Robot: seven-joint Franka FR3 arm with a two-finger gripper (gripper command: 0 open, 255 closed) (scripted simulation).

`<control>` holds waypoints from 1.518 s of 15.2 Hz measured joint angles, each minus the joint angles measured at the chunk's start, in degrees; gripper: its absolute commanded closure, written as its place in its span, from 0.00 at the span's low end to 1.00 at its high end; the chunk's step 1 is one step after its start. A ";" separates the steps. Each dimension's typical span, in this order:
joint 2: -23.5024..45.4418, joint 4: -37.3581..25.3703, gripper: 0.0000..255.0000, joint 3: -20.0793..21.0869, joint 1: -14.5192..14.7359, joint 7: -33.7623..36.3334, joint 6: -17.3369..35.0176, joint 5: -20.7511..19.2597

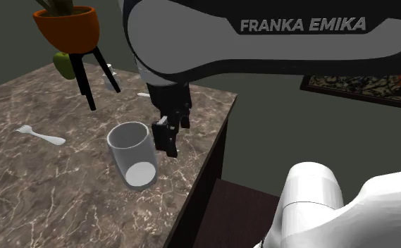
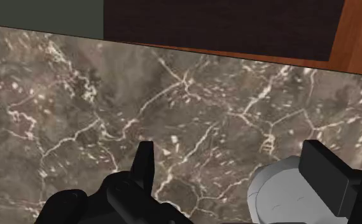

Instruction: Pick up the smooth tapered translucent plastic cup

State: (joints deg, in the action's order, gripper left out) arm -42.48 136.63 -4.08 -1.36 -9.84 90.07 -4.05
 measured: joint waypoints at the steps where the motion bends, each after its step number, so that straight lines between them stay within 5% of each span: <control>1: 0.00 0.00 0.00 0.00 0.00 0.00 0.00 0.00; 13: 13.25 -19.91 0.00 9.81 1.71 17.72 -6.44 8.32; 21: 12.79 -15.92 0.00 10.43 1.80 18.83 -1.90 8.71; 22: 12.45 -15.65 1.00 10.39 1.81 18.86 -1.54 8.73; 23: 12.34 -15.54 1.00 10.39 1.81 18.90 -1.33 8.73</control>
State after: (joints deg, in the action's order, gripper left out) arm -30.13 121.08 6.31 0.46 9.06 88.74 4.68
